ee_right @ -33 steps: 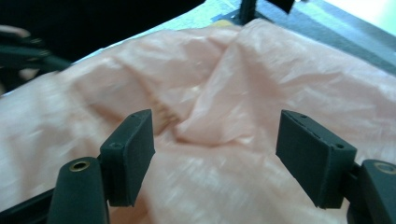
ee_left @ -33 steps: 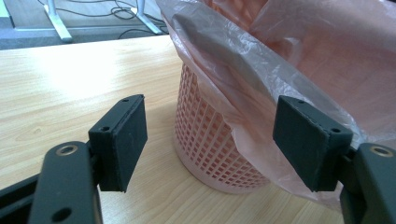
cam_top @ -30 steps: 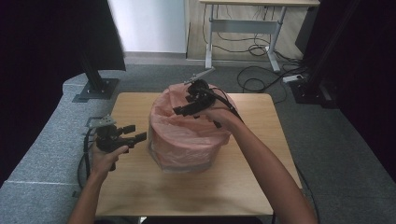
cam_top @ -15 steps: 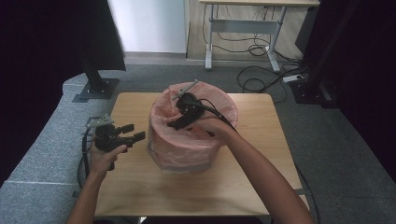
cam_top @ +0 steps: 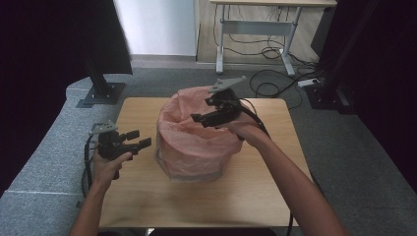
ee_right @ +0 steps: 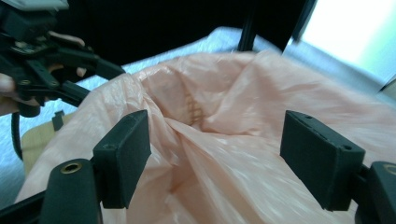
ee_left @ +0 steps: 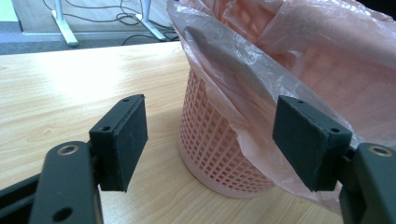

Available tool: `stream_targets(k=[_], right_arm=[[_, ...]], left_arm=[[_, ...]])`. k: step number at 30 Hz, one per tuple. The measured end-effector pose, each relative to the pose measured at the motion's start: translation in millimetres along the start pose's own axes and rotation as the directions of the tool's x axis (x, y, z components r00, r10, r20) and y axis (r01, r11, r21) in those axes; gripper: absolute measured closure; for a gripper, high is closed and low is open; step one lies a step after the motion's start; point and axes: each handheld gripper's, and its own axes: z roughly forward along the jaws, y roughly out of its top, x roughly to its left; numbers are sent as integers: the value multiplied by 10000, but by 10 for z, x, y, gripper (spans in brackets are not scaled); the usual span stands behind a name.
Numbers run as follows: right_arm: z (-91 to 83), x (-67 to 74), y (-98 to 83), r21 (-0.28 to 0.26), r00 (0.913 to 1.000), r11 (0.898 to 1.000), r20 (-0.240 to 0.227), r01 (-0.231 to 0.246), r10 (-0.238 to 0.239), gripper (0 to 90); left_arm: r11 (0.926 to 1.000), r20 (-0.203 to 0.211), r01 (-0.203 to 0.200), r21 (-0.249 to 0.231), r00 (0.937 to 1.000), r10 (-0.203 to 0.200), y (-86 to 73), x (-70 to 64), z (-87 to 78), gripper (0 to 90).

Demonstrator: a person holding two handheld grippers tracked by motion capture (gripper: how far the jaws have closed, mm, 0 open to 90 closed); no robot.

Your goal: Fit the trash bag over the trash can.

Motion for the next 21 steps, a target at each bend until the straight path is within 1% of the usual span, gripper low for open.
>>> stream_targets(k=[3,5,6,8,11,14,17,21], right_arm=[[-262,-59,-100,-452,9995,9990,306,-13,27,236],[-428,-107,-198,-704,9989,9974,440,-126,157,237],[-507,-126,-254,-844,9988,9961,399,-266,300,236],[-662,-154,-371,-1058,9984,9938,413,-343,389,234],[-852,-196,-560,-1203,9972,9914,493,-507,570,232],[-983,-233,-739,-1265,9956,9899,611,-635,717,231],[-1106,-292,-940,-1353,9918,9866,764,-911,1020,230],[-1220,-368,-1176,-1464,9868,9813,839,-1253,1386,224]], left_arm=[[10000,-26,-16,13,10000,16,-2,-9,2,261],[10000,-47,10,-26,10000,-10,-5,-9,3,261],[10000,-60,24,-31,10000,-24,-7,-8,4,262],[10000,-119,15,-13,9999,-15,-10,-11,9,262],[10000,-181,45,-21,9998,-46,-10,-13,19,262],[10000,-245,21,-10,9997,-21,-12,-9,26,262],[10000,-240,24,-77,9997,-26,-27,-9,29,261],[10000,-250,-40,7,9997,41,-47,-3,35,259]])
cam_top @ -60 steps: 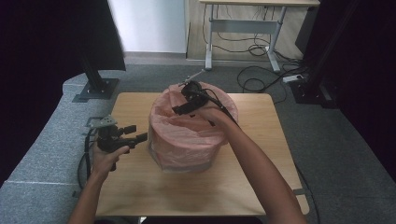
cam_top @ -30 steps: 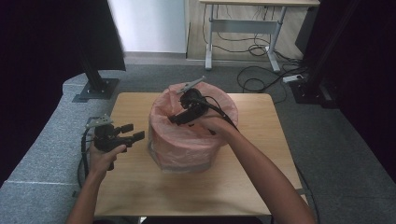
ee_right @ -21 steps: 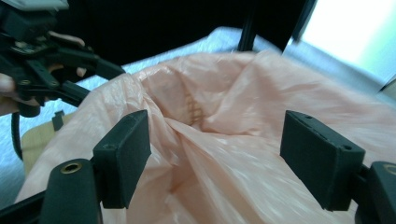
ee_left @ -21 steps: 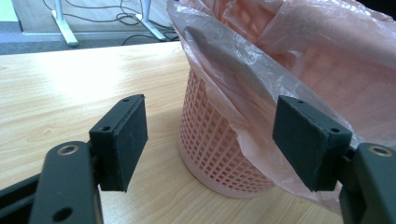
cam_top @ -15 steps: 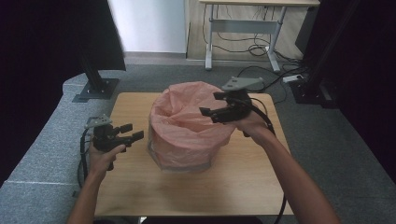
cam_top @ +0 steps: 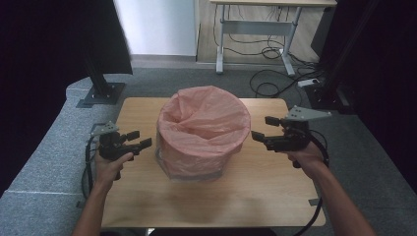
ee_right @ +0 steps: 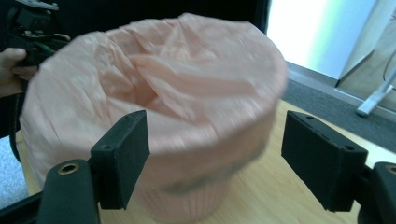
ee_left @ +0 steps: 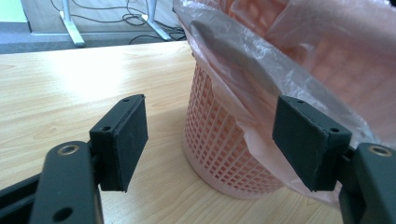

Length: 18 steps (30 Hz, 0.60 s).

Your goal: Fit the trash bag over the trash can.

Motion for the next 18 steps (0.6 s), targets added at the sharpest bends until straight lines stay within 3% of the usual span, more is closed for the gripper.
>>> stream_targets(k=[10,18], right_arm=[[-178,-240,-527,-171,9948,9965,585,-820,829,227],[-141,-285,-664,15,9930,9964,820,-850,845,227]], left_arm=[[9999,-124,77,-64,9999,-78,-16,11,8,258],[9997,-190,111,-200,9998,-115,3,6,-20,259]])
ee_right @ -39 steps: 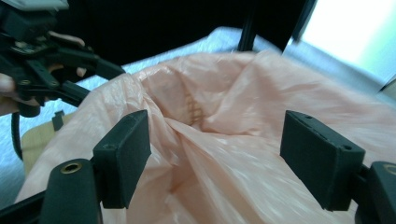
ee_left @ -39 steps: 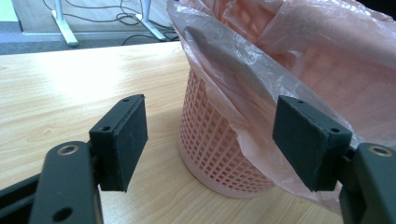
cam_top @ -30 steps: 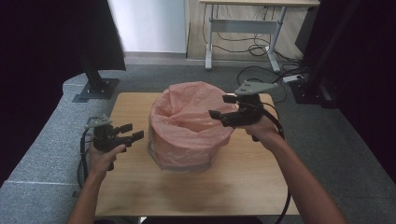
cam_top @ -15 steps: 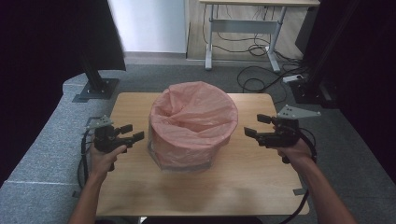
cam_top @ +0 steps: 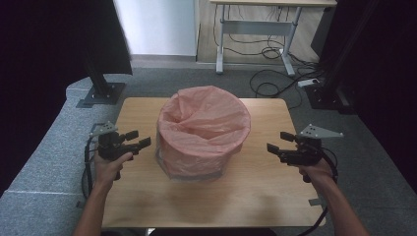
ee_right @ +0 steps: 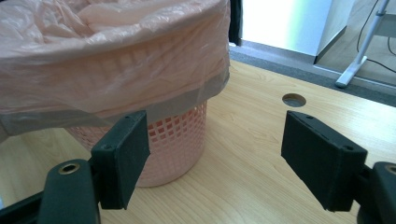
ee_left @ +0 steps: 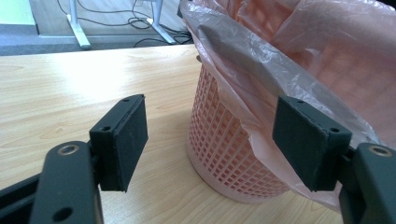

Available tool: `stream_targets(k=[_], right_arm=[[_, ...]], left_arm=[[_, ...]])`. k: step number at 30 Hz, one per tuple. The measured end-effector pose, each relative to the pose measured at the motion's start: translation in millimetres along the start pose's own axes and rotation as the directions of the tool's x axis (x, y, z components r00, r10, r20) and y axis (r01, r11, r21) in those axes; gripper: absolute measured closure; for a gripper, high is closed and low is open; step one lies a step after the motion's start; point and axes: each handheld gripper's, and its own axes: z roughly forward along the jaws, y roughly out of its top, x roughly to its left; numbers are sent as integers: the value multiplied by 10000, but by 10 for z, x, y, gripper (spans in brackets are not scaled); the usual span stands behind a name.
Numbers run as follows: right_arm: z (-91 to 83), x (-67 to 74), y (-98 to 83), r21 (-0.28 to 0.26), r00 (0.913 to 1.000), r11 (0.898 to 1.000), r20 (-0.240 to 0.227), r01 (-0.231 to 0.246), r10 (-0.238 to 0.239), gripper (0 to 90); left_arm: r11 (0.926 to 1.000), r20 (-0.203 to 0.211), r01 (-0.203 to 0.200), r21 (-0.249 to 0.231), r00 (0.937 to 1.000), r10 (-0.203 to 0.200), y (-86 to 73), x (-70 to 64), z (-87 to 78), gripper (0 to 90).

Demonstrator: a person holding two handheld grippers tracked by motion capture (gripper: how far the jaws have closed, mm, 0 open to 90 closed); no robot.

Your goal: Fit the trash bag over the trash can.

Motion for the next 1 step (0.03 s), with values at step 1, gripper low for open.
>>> stream_targets(k=[1], right_arm=[[5,0,-2,32,10000,10000,29,17,-17,227]], left_arm=[[10000,-3,-3,-5,10000,3,2,1,0,259]])
